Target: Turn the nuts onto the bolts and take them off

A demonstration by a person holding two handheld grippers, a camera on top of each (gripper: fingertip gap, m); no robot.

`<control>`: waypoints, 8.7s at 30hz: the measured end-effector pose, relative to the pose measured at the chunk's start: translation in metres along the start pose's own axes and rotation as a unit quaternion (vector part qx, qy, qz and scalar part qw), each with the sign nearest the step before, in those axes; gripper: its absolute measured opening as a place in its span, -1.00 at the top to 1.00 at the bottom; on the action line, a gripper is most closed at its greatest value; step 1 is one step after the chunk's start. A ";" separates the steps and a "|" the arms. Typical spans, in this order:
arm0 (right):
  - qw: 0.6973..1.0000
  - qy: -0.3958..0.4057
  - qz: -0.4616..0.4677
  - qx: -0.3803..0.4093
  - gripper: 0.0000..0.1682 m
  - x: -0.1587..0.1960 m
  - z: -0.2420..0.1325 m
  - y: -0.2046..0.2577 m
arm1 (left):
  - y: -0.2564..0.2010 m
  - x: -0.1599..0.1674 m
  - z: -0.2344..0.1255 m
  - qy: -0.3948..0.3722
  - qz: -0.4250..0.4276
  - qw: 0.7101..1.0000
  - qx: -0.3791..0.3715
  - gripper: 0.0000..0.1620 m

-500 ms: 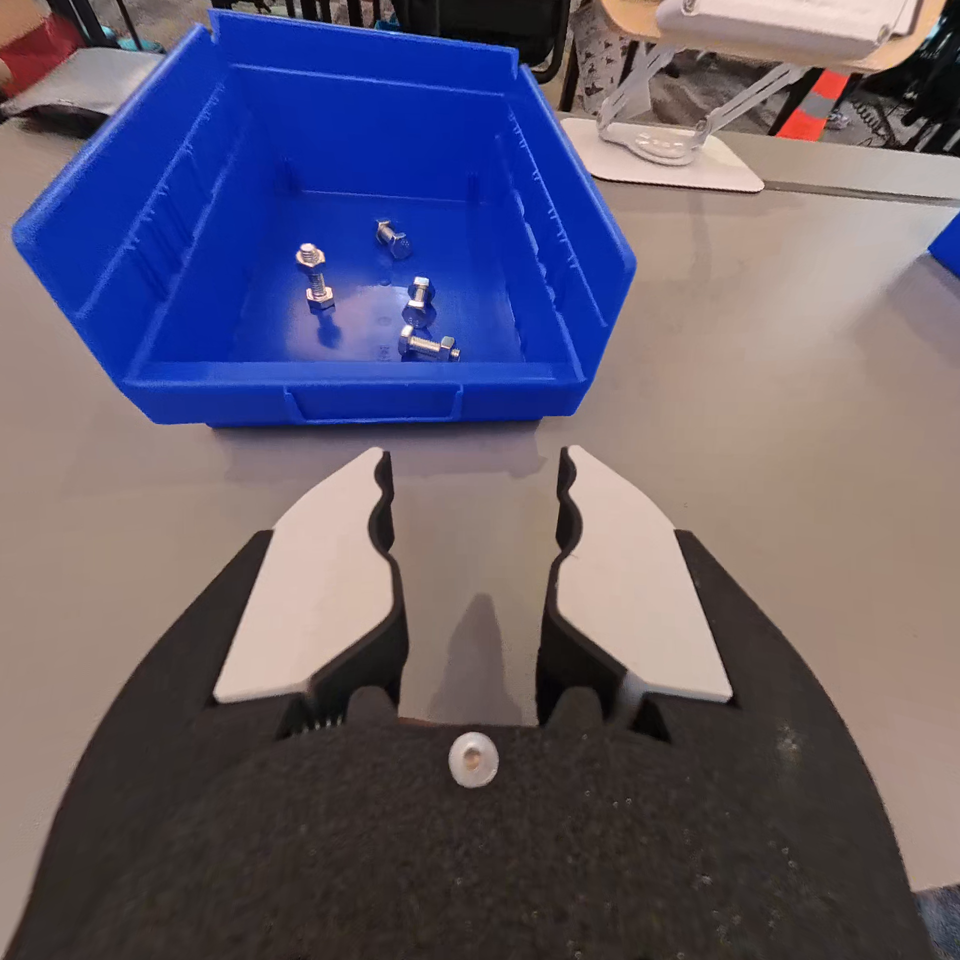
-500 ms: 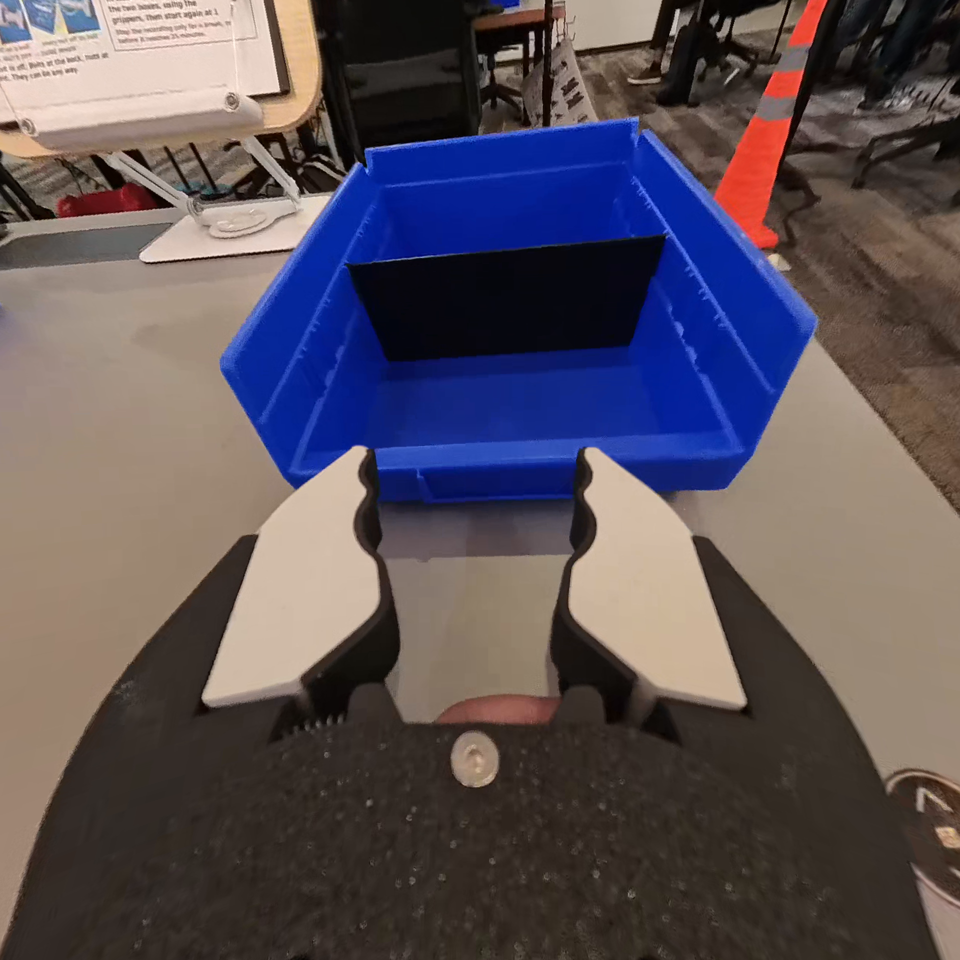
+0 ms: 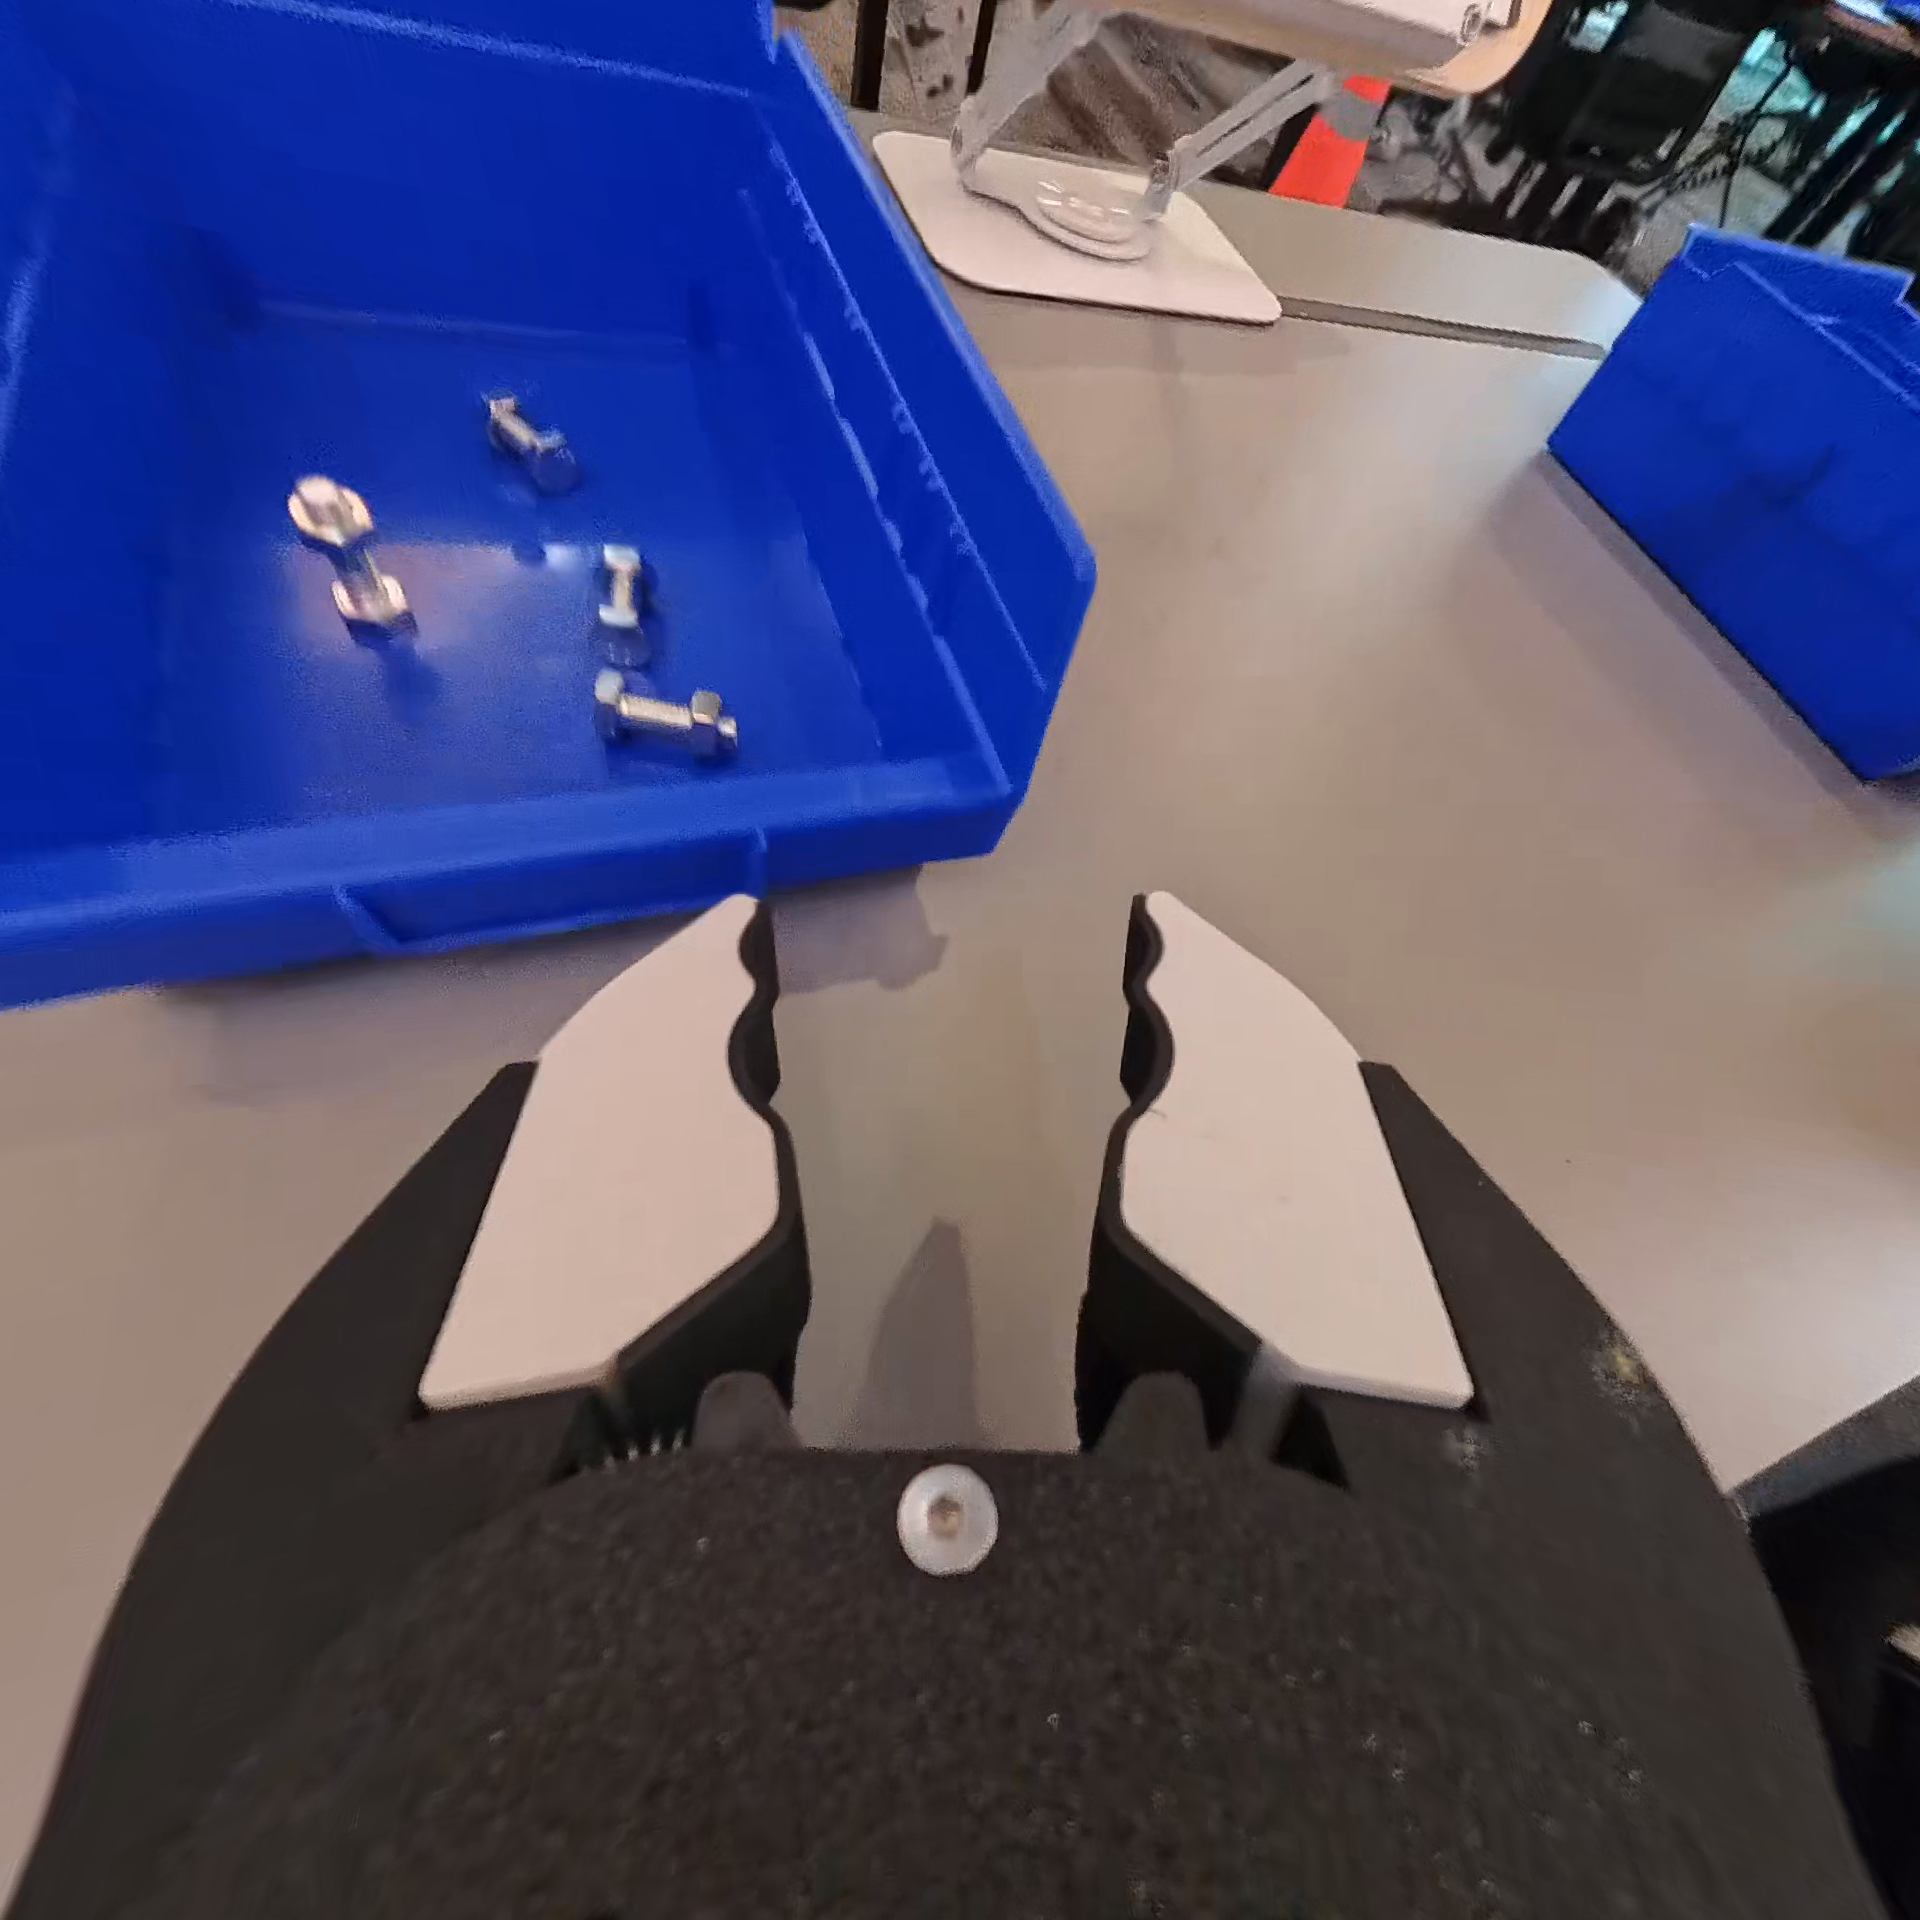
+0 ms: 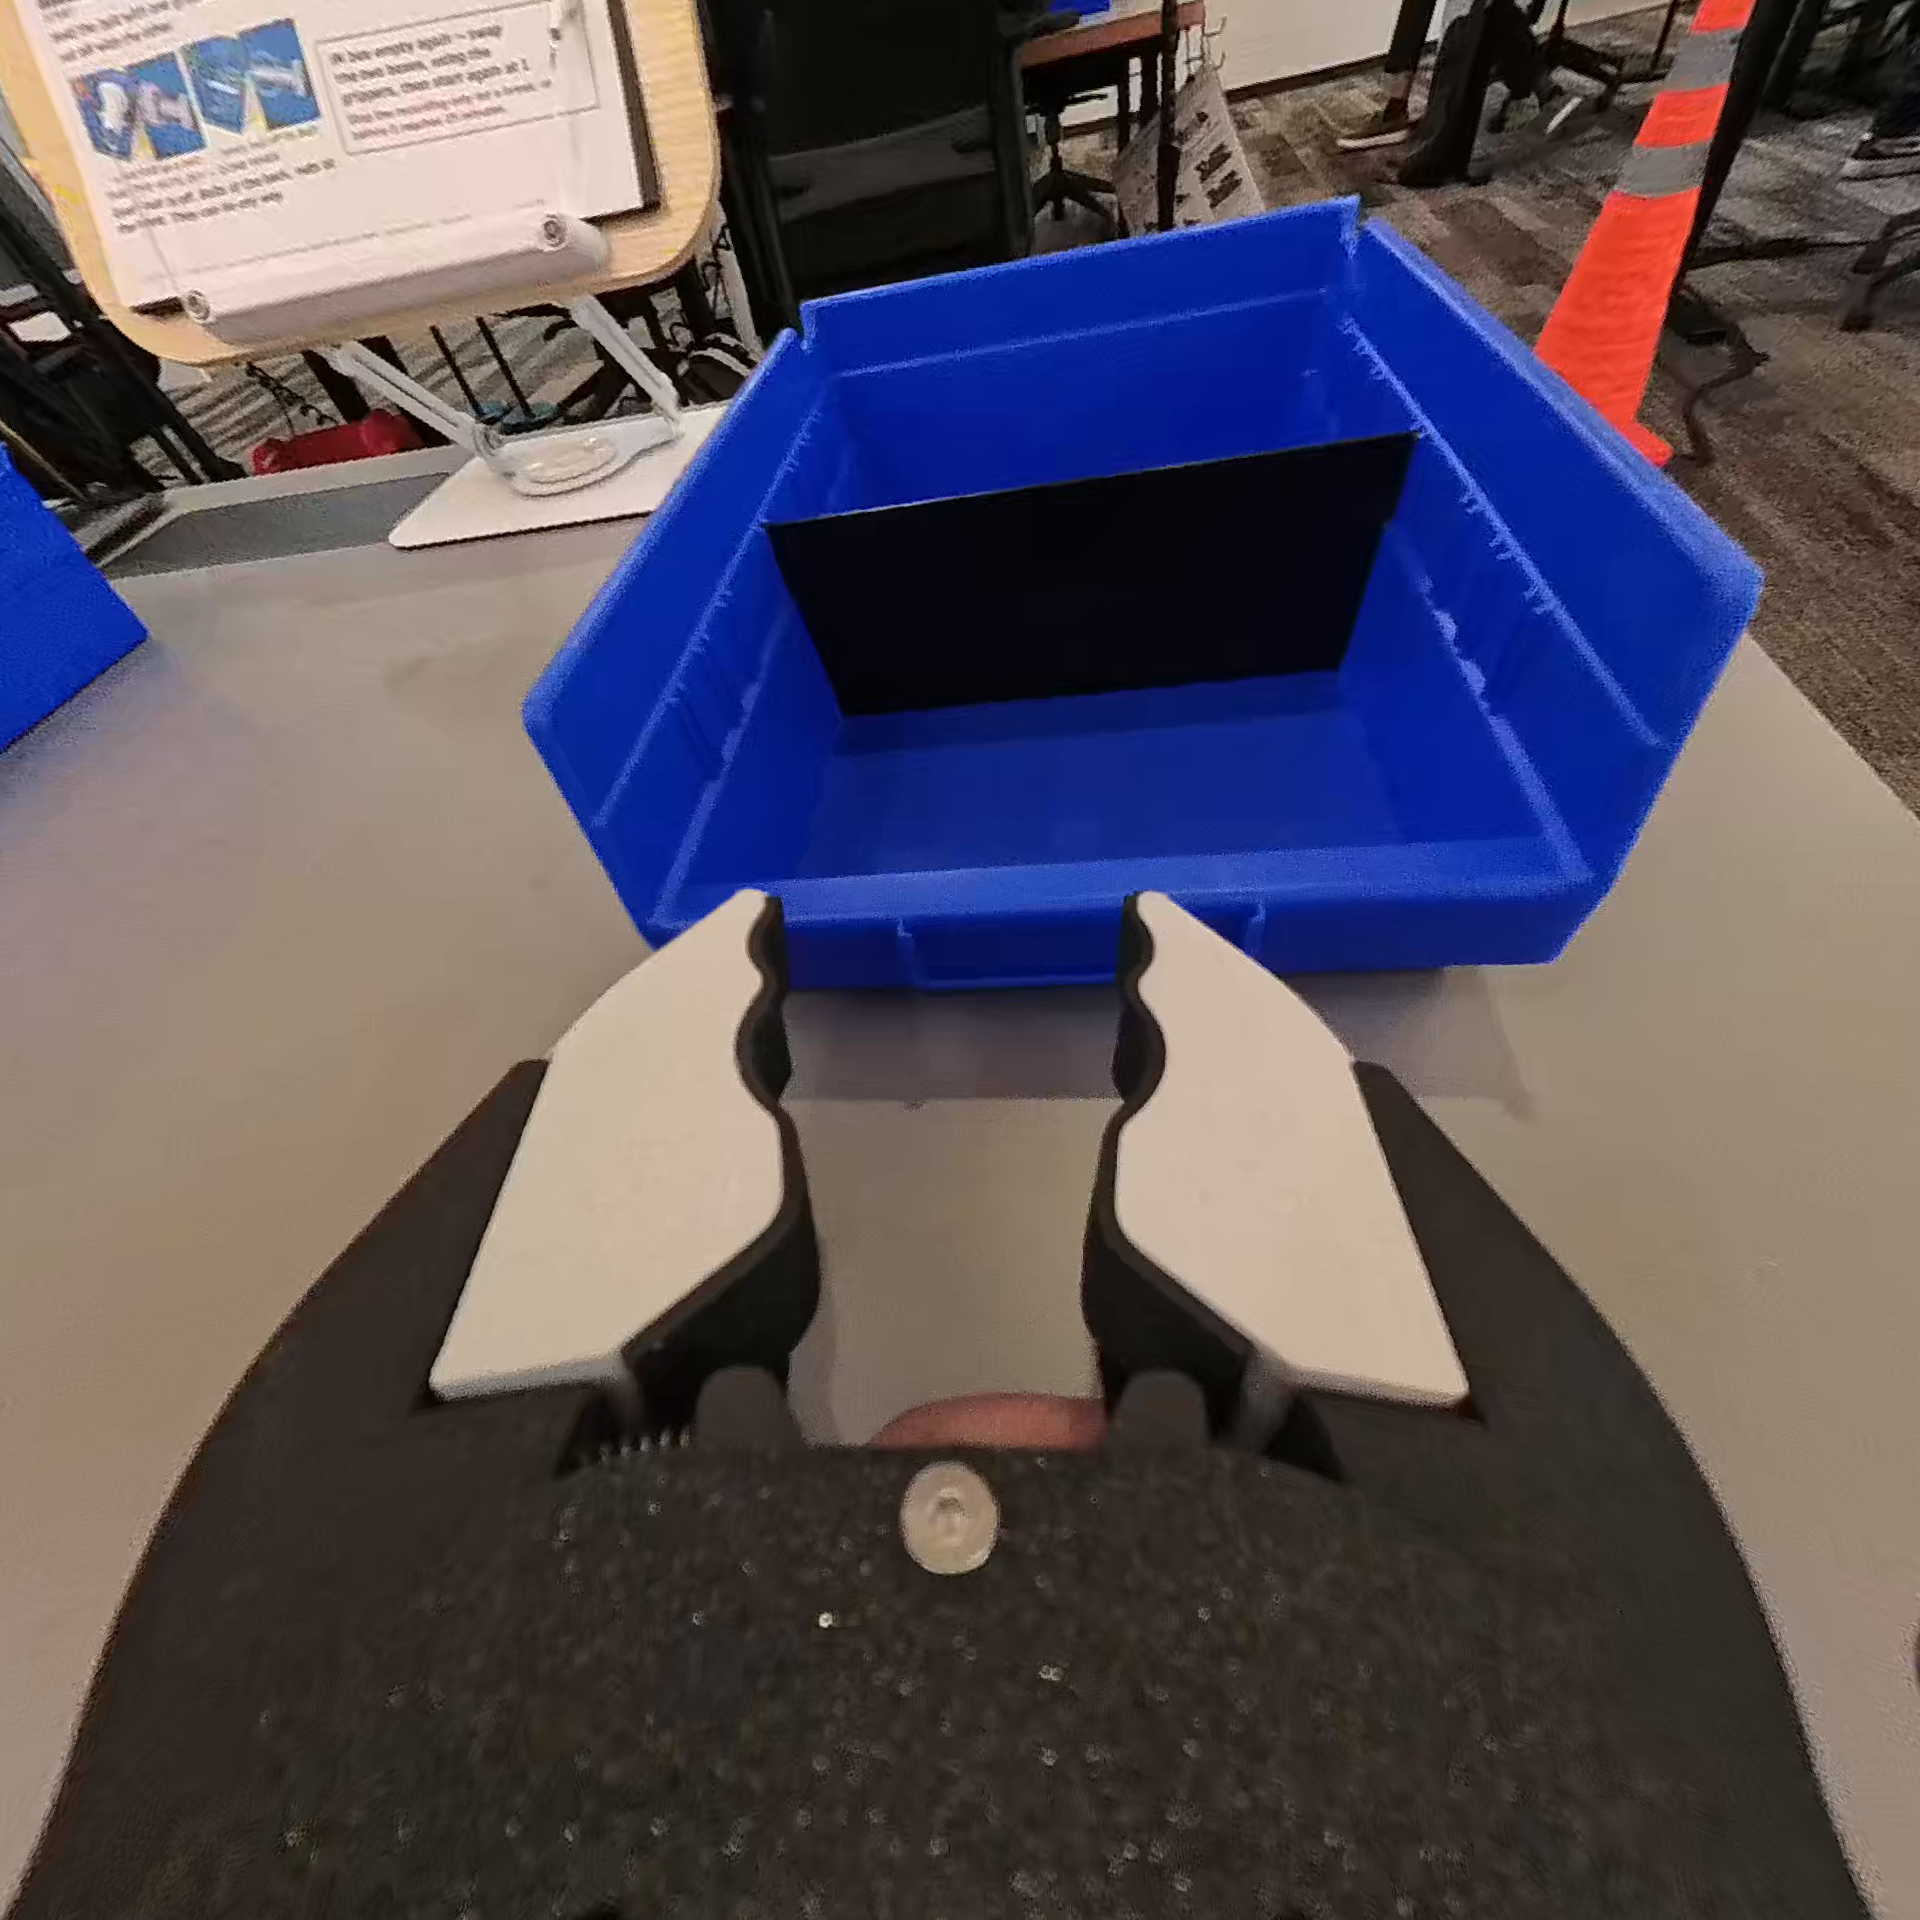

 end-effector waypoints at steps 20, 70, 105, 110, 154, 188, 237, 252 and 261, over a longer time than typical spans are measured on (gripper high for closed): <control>0.992 0.020 -0.121 -0.003 0.34 0.000 0.006 0.020 | 0.107 -0.133 0.137 0.396 0.106 0.886 -0.217 0.39; 0.804 -0.094 -0.070 -0.584 0.79 -0.098 0.113 0.220 | -0.183 -0.060 0.127 0.157 -0.005 0.858 0.488 0.76; 0.764 -0.026 0.010 -0.645 0.79 -0.097 0.116 0.215 | -0.169 -0.052 0.132 0.249 -0.159 0.765 0.572 0.65; 0.753 -0.007 0.023 -0.657 0.79 -0.094 0.118 0.216 | -0.180 -0.057 0.113 0.113 0.127 0.856 0.488 0.41; 0.756 -0.050 0.002 -0.652 0.79 -0.099 0.108 0.215 | -0.179 -0.055 0.124 0.257 -0.142 0.777 0.556 0.68; 0.713 0.020 0.039 -0.700 0.79 -0.092 0.110 0.222 | -0.196 -0.046 0.095 0.077 0.274 0.859 0.425 0.51; 0.722 0.000 0.012 -0.692 0.79 -0.093 0.105 0.222 | -0.194 -0.045 0.095 0.085 0.280 0.854 0.431 0.65; 0.780 -0.057 -0.106 -0.614 0.79 -0.092 0.101 0.223 | -0.170 -0.042 0.133 0.310 -0.179 0.752 0.554 0.65; 0.727 -0.014 -0.005 -0.687 0.79 -0.090 0.103 0.224 | -0.180 -0.048 0.098 0.099 0.219 0.834 0.497 0.79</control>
Point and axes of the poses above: each gripper's, where its closed fingertips meet, z out along the fingers, x out of its underside, y = z × x across the jaws, the point moved 9 cm from there along -z, back along the fingers, and after that the axes turned 9 degrees about -z, right-handed, at the moved point
